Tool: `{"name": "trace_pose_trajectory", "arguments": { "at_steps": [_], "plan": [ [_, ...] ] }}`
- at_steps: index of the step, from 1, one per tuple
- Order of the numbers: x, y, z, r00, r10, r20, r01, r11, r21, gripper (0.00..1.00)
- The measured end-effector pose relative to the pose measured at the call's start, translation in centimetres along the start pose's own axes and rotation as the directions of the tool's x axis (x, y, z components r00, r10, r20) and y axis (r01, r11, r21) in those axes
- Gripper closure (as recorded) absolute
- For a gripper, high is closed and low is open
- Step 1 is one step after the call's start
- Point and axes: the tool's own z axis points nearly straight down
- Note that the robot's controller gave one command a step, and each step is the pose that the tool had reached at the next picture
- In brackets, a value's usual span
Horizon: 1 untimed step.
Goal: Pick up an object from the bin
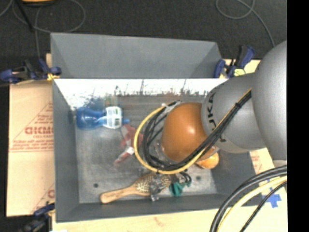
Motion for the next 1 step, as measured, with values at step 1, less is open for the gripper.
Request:
{"name": "trace_pose_trajectory", "arguments": {
  "at_steps": [1],
  "plan": [
    [0.24, -0.05, -2.01, 1.0, 0.001, -0.009, -0.001, 1.0, 0.0, 1.0]
  ]
}}
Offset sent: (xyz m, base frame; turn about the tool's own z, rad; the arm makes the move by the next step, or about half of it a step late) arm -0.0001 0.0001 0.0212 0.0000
